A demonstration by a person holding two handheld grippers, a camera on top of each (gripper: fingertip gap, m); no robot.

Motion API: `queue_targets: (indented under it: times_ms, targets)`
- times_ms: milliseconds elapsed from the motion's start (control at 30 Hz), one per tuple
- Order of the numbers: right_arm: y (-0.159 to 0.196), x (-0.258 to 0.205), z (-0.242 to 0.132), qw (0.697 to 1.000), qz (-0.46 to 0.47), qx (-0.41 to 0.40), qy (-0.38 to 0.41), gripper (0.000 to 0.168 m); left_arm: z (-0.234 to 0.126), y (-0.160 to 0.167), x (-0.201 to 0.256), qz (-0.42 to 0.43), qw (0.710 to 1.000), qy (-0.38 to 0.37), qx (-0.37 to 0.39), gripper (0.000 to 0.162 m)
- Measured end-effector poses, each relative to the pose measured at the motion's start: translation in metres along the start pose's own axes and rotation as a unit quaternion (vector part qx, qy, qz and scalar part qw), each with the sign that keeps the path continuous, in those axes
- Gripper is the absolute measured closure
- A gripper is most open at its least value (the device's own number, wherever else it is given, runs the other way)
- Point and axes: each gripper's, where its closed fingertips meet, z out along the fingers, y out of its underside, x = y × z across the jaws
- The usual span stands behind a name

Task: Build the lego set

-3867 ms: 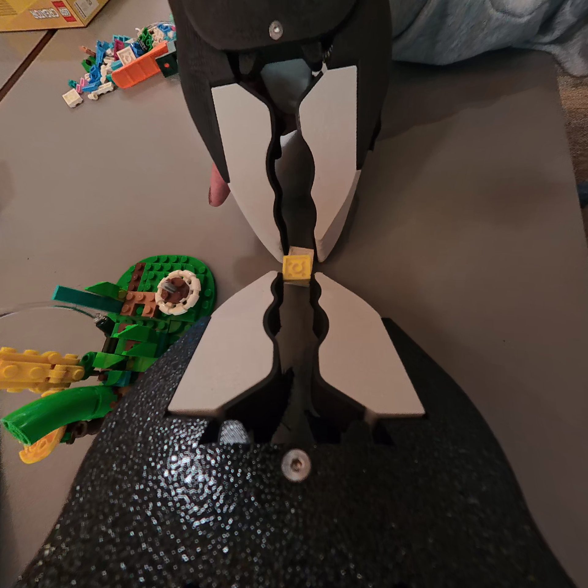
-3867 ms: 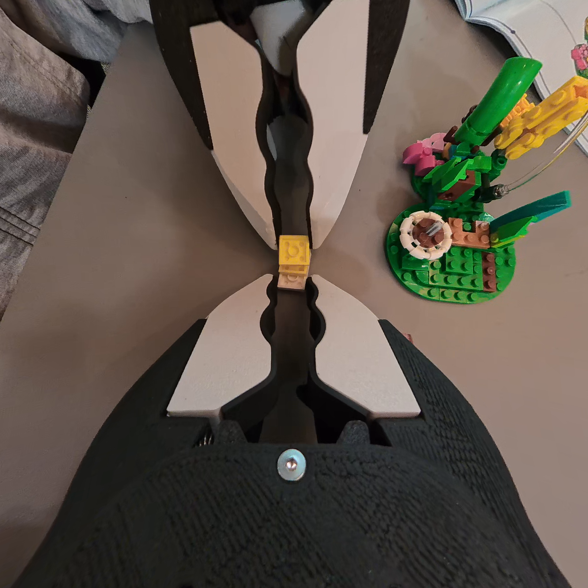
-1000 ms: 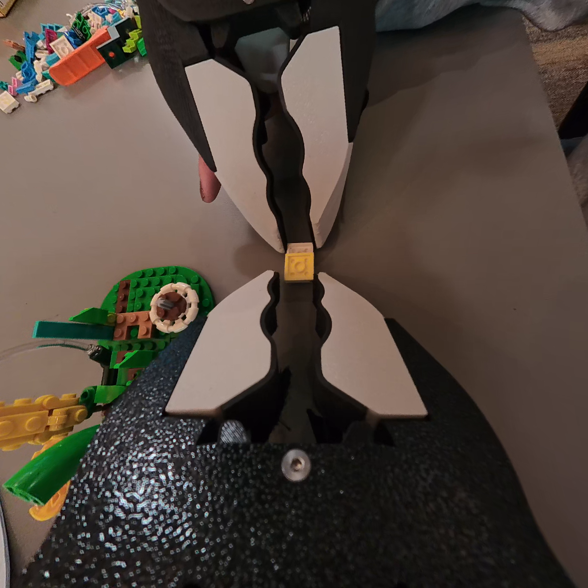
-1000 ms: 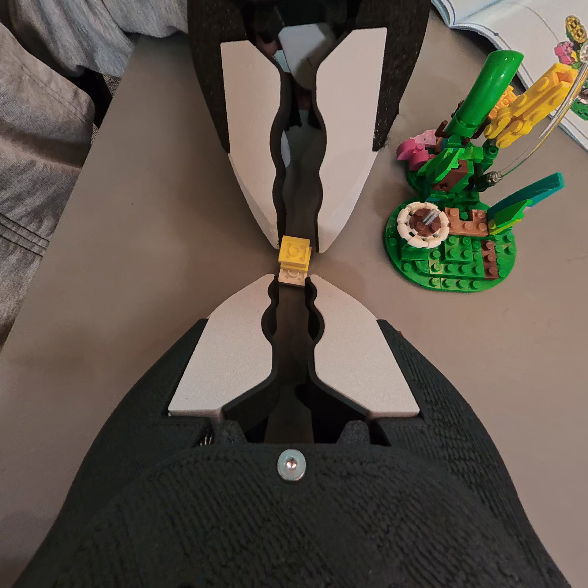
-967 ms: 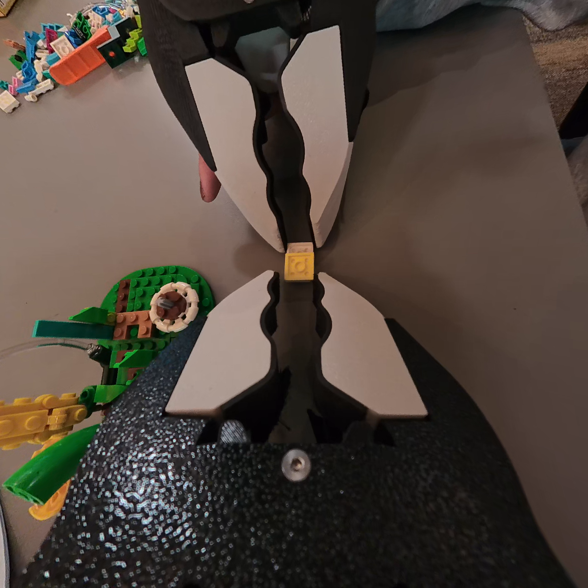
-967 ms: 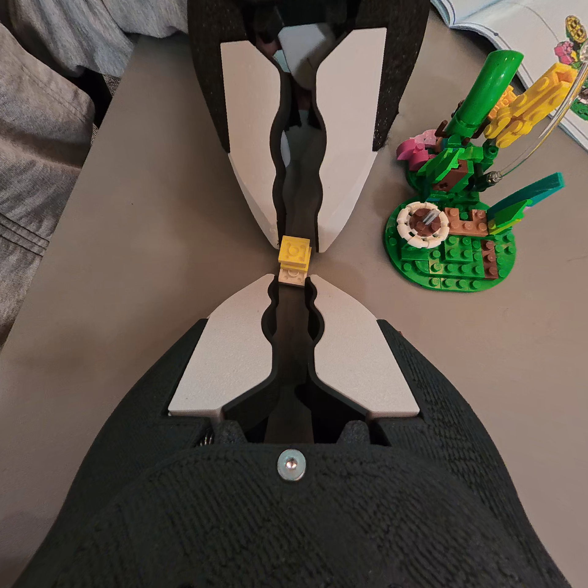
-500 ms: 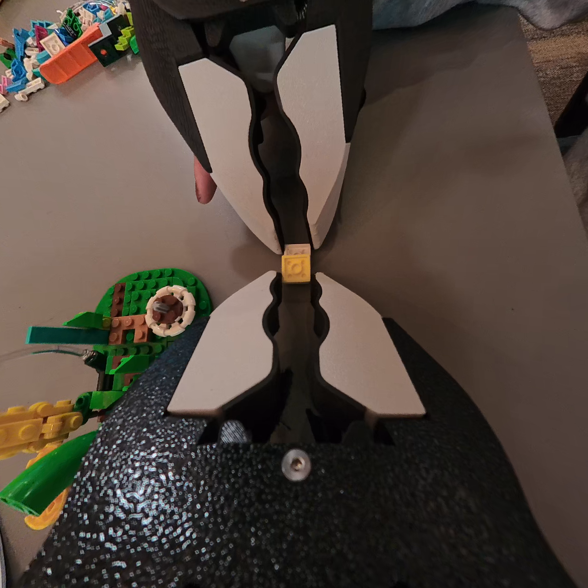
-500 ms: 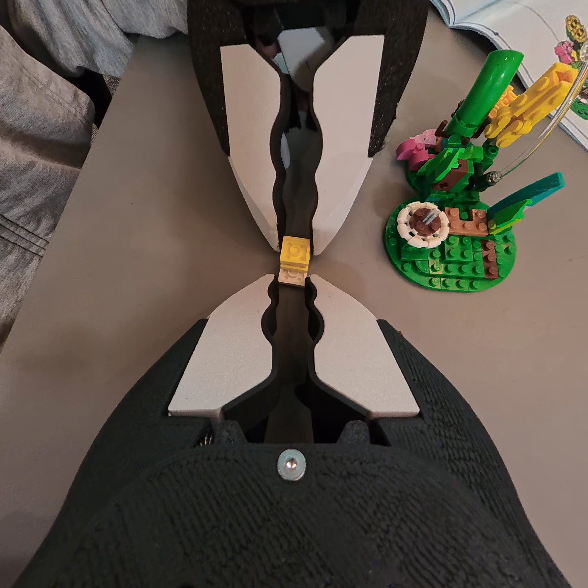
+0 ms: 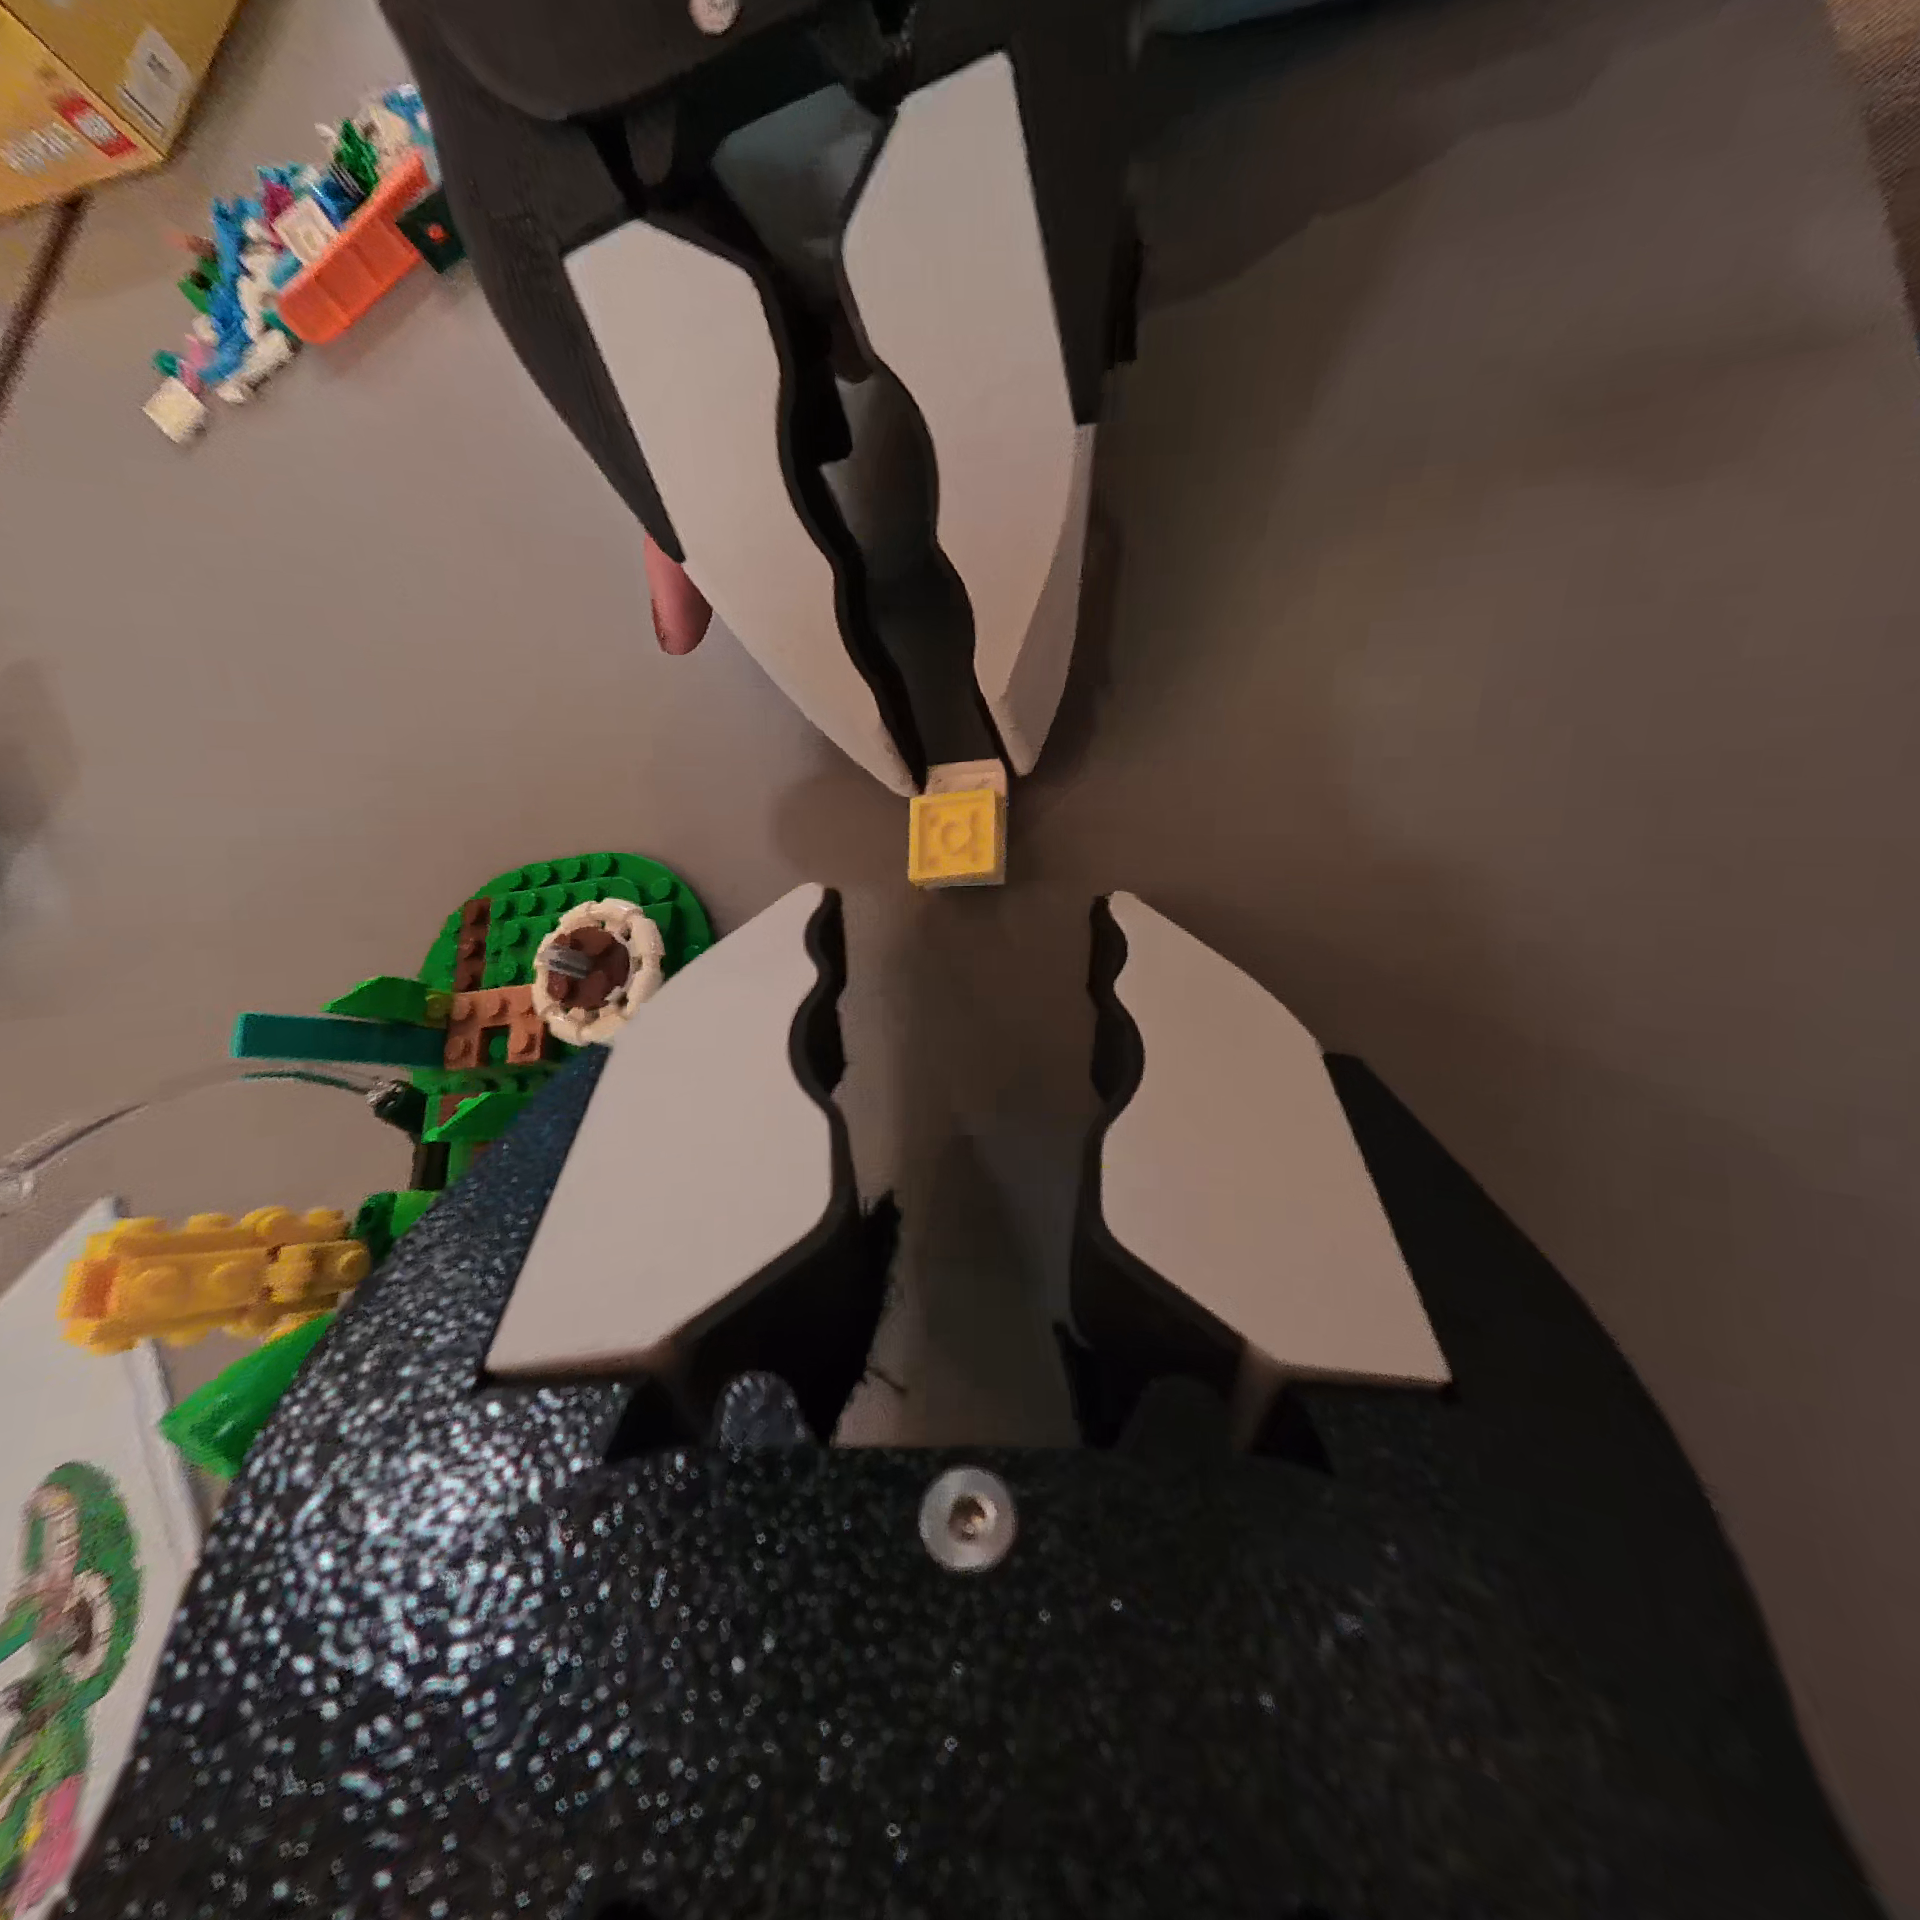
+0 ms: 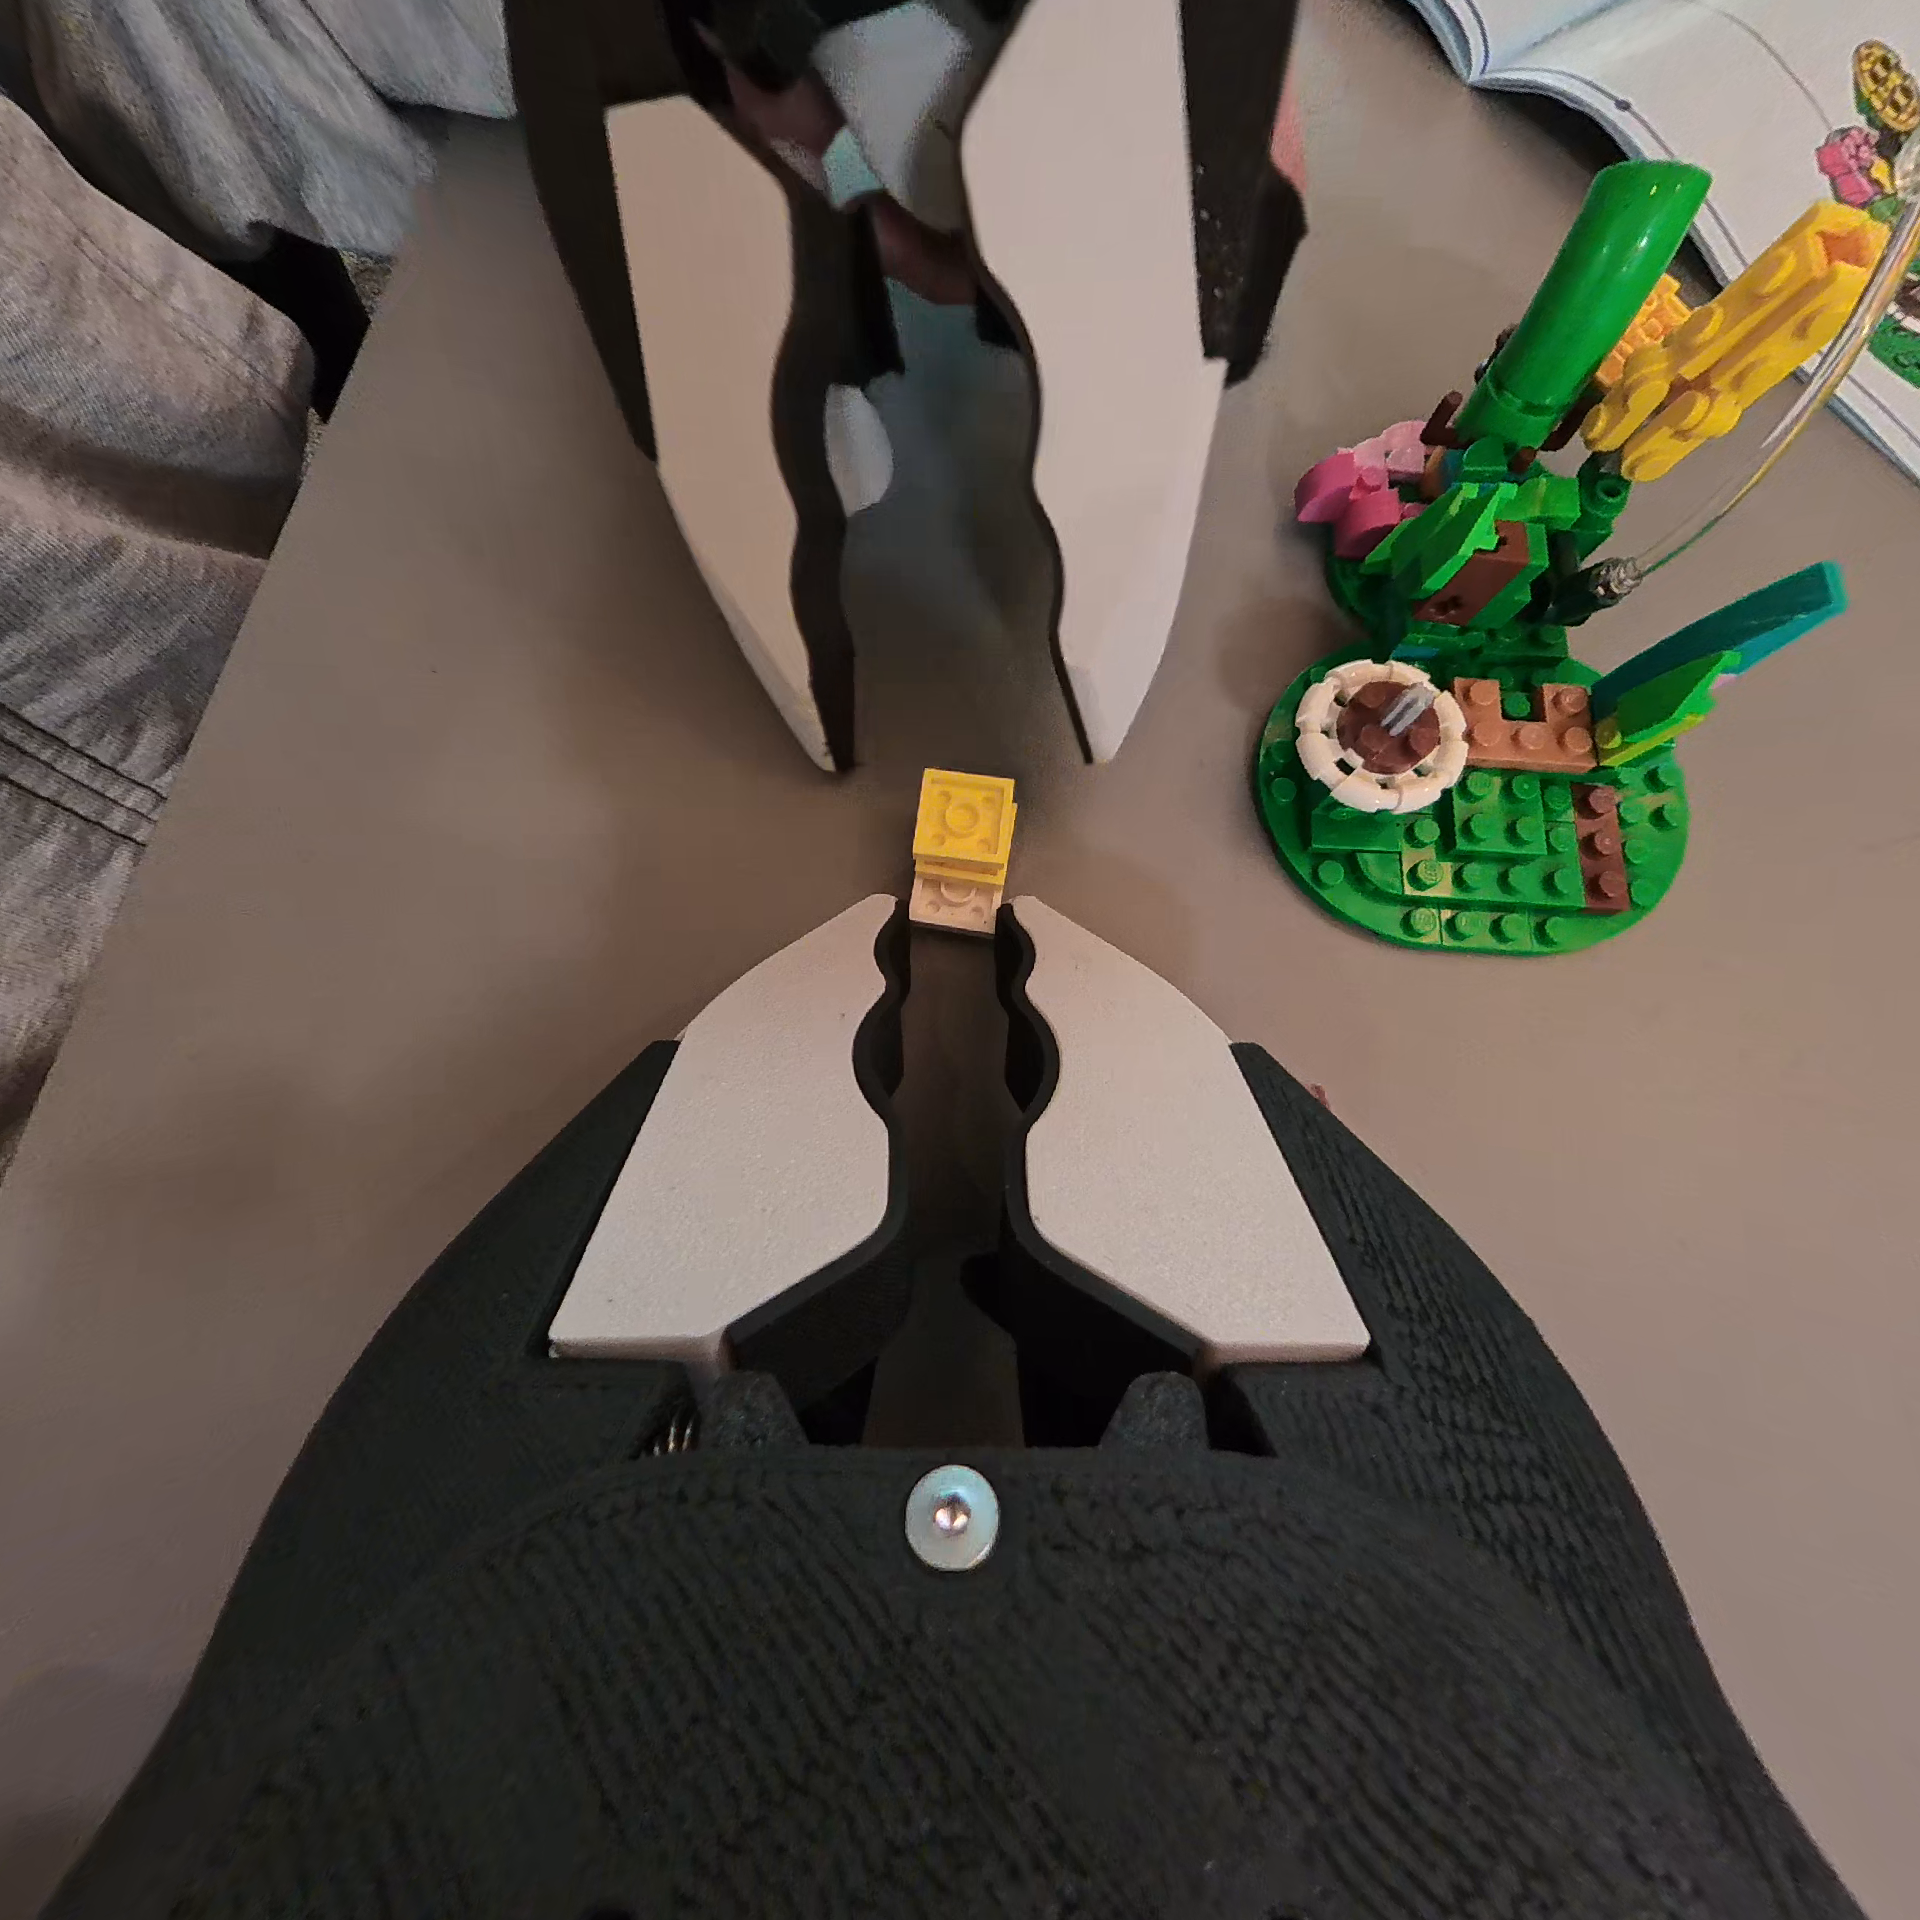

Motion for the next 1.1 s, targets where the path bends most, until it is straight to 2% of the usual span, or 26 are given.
queue_targets:
  times_ms: [267,367,467,600,767,1033,1100]
  targets:
    - [-0.016,-0.002,-0.004,1.0,-0.001,0.006,-0.011,0.153,-0.018,-0.009,-0.011,0.131,0.975,-0.179,0.031,0.111]
    - [-0.03,0.0,-0.012,1.0,0.0,0.022,-0.014,0.153,-0.03,-0.019,-0.019,0.178,0.953,-0.24,0.053,0.112]
    - [-0.04,0.002,-0.021,1.0,-0.005,0.023,-0.015,0.153,-0.045,-0.039,-0.02,0.262,0.911,-0.305,0.094,0.125]
    - [-0.047,0.001,-0.027,1.0,-0.012,0.014,-0.017,0.154,-0.047,-0.046,-0.021,0.313,0.886,-0.332,0.088,0.123]
    - [-0.054,-0.004,-0.029,0.999,-0.01,0.019,-0.033,0.154,-0.039,-0.045,-0.019,0.361,0.868,-0.336,0.062,0.122]
    - [-0.062,-0.009,-0.029,0.999,-0.02,0.018,-0.04,0.154,-0.04,-0.05,-0.019,0.378,0.856,-0.345,0.07,0.146]
    - [-0.064,-0.009,-0.03,0.999,-0.022,0.017,-0.041,0.154,-0.04,-0.051,-0.018,0.382,0.854,-0.345,0.072,0.147]
